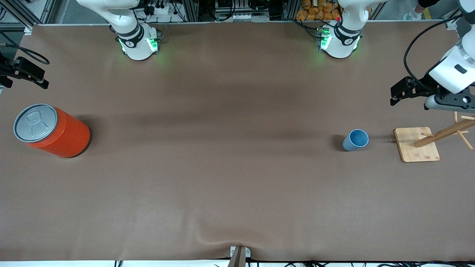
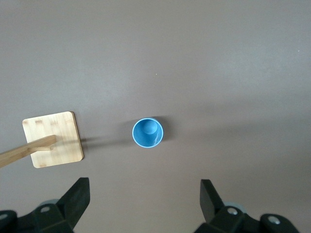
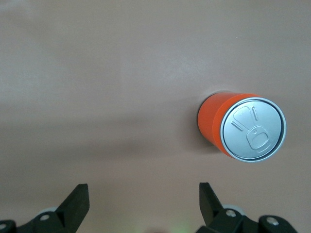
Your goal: Flip cup
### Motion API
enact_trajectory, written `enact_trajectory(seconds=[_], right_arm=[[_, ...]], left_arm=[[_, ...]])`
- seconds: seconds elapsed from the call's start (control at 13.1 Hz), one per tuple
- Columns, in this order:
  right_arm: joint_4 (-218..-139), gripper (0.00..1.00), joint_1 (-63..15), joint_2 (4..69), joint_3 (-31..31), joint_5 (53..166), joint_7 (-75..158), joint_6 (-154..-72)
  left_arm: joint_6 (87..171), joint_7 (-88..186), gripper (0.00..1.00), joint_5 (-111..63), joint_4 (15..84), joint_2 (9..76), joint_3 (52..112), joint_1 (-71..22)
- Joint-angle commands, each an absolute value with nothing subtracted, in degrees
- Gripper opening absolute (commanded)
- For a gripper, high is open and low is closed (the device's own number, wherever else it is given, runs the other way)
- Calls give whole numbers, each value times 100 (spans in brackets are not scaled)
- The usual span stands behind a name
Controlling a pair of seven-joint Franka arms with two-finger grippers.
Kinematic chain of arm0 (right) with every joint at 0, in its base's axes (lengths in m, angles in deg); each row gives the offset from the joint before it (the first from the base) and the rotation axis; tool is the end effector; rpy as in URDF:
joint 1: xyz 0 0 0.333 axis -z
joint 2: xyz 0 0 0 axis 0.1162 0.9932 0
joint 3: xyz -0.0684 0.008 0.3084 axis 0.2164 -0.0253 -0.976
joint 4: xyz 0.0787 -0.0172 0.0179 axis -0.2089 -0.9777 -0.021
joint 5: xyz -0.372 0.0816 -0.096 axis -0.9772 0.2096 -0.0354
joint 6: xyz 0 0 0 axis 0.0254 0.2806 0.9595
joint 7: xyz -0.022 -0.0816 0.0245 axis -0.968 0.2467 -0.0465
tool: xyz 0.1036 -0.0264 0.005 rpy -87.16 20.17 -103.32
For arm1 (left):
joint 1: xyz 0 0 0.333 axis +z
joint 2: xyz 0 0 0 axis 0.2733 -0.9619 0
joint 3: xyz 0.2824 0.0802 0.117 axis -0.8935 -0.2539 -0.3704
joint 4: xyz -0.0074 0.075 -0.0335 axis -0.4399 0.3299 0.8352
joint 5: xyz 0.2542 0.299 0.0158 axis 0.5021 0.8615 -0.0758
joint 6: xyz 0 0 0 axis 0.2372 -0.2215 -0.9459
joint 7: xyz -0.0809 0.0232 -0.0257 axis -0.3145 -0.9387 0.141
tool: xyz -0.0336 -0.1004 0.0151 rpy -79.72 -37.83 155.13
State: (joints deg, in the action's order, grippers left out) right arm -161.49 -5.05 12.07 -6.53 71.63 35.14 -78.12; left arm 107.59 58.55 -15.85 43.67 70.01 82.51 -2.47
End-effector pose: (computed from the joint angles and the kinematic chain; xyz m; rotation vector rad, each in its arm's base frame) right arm 0.5331 -0.0075 0.6796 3.1249 -0.0535 -0.0291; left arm 0.5514 -0.0536 0.6164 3.1207 -0.2208 0.0839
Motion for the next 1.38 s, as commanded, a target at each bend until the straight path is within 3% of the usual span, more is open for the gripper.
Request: enact_trajectory(seconds=[0.0, 0.46, 1.0, 1.3], right_arm=[[-16044, 100, -491, 1232, -649, 7142, 3573, -7726], [-16044, 100, -483, 1241, -649, 7142, 3573, -7726], [-16044, 100, -474, 1241, -649, 7150, 3573, -7726], [-16044, 100, -465, 1241, -649, 7159, 3573, -7726]], left_arm=[[10461, 5748, 100, -1422, 3896, 6879, 8242, -224], [10443, 5189, 100, -1422, 3437, 6641, 8102, -337], [10030, 4763, 100, -1114, 3858, 7151, 6863, -1892], [10012, 4860, 100, -1158, 4158, 7441, 6836, -1902]])
